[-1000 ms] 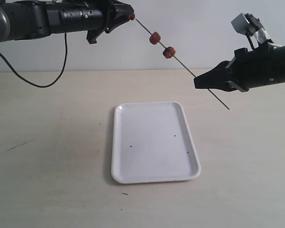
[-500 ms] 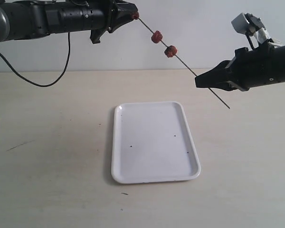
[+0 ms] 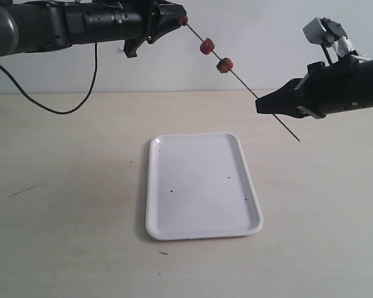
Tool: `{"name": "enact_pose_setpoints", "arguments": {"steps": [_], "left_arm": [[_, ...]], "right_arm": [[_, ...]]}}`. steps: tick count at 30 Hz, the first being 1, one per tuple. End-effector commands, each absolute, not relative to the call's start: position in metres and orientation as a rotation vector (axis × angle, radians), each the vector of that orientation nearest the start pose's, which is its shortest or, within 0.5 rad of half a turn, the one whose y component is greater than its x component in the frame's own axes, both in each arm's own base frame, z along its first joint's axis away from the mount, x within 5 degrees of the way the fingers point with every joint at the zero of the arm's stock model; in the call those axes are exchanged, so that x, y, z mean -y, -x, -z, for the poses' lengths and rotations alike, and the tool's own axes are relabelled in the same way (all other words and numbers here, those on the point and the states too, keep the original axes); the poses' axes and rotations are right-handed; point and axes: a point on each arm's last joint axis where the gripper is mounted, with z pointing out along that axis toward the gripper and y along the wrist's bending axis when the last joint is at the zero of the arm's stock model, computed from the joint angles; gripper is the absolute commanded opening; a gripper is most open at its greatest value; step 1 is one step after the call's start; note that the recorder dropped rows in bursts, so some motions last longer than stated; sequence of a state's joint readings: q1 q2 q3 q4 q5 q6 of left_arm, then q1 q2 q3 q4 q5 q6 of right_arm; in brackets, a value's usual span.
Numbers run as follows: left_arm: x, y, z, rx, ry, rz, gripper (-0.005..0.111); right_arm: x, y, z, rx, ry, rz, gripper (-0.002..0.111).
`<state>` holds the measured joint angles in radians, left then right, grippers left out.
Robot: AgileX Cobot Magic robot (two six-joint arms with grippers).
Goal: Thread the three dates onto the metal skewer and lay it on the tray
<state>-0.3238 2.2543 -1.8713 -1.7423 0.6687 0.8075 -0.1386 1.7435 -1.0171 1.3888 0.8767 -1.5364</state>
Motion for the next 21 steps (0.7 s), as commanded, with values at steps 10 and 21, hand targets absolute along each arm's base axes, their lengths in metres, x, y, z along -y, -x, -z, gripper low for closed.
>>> {"name": "enact_pose_setpoints", "arguments": {"steps": [10, 21], "left_arm": [[0.235, -0.471, -0.259, -1.945, 0.0, 1.522, 0.027], [0.255, -0.459, -0.257, -1.975, -0.08, 1.521, 0.027]], "right_arm": [[-0.024, -0.348, -0.225, -2.053, 0.473, -0.86, 0.0], [-0.023, -0.35, -0.228, -2.028, 0.441, -0.865, 0.0]]}}
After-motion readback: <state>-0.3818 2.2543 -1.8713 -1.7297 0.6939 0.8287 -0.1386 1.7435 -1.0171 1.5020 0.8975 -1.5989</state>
